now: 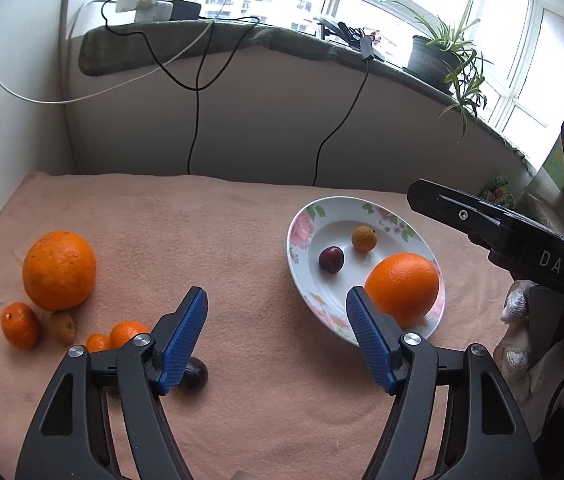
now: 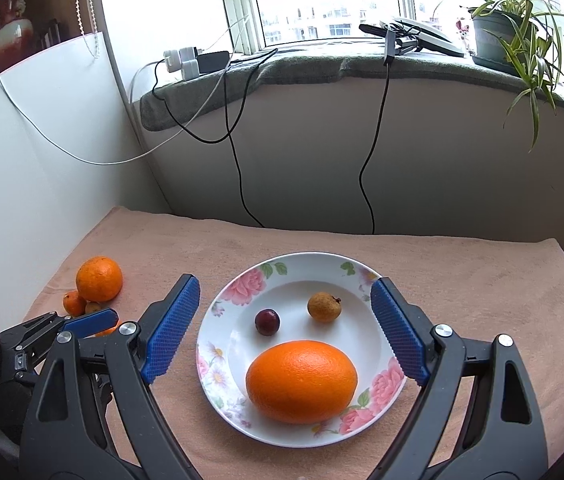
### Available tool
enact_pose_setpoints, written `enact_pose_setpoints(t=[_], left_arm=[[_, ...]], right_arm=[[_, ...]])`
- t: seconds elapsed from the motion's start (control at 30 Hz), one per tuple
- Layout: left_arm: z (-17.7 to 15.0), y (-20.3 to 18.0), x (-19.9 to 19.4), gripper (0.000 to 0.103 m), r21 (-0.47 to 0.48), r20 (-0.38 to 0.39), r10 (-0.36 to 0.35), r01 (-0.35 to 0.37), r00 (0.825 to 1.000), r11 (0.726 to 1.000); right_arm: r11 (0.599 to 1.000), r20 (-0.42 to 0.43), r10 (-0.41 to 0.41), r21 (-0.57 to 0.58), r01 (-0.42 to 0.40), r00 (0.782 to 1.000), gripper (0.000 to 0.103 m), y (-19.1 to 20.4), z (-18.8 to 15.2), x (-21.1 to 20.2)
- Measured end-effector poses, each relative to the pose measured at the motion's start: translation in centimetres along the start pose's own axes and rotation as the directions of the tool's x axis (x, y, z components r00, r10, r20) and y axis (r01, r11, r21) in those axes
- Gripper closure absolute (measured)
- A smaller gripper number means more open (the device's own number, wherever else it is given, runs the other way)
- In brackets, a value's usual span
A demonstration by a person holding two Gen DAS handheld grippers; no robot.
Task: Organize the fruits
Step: 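Withdraw both grippers from the plate toward the remaining fruit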
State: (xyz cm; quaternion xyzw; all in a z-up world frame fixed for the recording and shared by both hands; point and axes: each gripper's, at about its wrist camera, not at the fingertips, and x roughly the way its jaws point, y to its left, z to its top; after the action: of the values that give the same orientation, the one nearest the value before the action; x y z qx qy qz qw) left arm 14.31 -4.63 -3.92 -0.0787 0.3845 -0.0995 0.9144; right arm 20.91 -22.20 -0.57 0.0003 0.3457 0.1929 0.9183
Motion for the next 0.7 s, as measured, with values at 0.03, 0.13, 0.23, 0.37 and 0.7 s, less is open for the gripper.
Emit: enact_pose_setpoints(t=[0.03, 0.13, 0.23, 0.37, 0.7], left_arm=[[0.0, 0.2, -0.2, 0.031, -0.003, 0.003, 0.002, -0.002, 1.000, 1.000], [-0.1, 0.9, -0.9, 0.031, -0.011, 0.014, 0.010, -0.010, 1.000, 1.000], [-0.1, 1.9, -1.5, 0.031, -0.022, 0.022, 0.015, -0.015, 1.000, 1.000], [-0.3, 3.5, -2.1, 0.031, -0.038, 0.030, 0.035, -0.033, 0.999, 0.999], [-0.7, 8.7, -3.6, 0.031, -0.109, 0.041, 0.089, -0.084, 0.995, 0.990]], right_arm=[[1.000, 0.001, 0.006, -0.002, -0.006, 1.000, 0.013, 0.2, 0.0, -0.1], [1.000, 0.002, 0.019, -0.012, -0.019, 1.000, 0.013, 1.1, 0.1, -0.1], [0.999, -0.003, 0.038, -0.021, -0.038, 0.999, 0.013, 2.1, 0.2, 0.1], [0.998, -0.016, 0.058, -0.035, -0.058, 0.998, 0.013, 3.5, 0.2, 0.6], [0.994, -0.065, 0.102, -0.040, -0.105, 0.993, 0.013, 6.5, 0.4, 2.4]])
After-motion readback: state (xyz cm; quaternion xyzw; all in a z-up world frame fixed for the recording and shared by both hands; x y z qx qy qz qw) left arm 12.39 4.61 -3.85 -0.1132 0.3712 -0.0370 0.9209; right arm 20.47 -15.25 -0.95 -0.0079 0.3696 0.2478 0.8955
